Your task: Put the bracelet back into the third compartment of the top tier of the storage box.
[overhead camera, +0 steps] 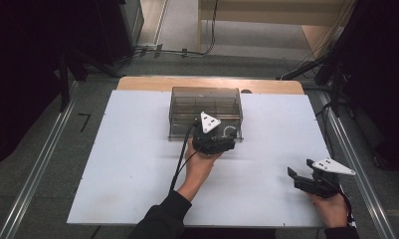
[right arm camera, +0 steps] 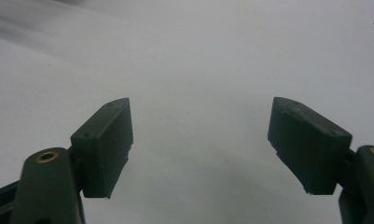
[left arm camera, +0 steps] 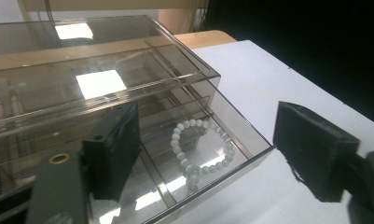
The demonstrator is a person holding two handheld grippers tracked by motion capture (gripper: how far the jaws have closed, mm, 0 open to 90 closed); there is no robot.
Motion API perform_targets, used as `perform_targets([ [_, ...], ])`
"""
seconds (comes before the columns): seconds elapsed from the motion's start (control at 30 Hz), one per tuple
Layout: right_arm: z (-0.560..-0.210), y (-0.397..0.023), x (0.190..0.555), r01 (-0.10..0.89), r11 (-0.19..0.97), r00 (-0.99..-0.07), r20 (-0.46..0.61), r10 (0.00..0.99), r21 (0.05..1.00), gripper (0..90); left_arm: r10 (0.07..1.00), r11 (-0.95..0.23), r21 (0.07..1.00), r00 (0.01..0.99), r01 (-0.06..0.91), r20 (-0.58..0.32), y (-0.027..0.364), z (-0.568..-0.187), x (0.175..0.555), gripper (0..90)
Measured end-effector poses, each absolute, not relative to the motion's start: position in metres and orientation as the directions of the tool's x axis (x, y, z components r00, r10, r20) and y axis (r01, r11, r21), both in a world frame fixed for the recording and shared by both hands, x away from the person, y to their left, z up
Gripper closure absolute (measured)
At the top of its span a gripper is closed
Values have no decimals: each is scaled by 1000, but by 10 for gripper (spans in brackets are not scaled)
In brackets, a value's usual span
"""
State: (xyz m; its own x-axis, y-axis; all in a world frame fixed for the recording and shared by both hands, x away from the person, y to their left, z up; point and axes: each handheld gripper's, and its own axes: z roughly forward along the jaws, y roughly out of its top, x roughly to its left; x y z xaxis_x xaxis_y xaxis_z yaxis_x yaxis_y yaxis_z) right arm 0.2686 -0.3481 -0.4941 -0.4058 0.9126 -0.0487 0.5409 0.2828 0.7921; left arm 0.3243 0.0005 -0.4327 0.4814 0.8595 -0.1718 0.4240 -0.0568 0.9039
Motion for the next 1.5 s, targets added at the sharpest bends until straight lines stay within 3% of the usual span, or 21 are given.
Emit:
perform_targets([
  [0.23,-494,-348,269,542,284,-407,-49,912,791,204,879,-72,904,456,421,-142,8,-430,320,148],
  [1.5,-495,-347,268,549,285,-401,-51,914,785,204,905,-45,912,404,407,-136,66,-423,292,151],
])
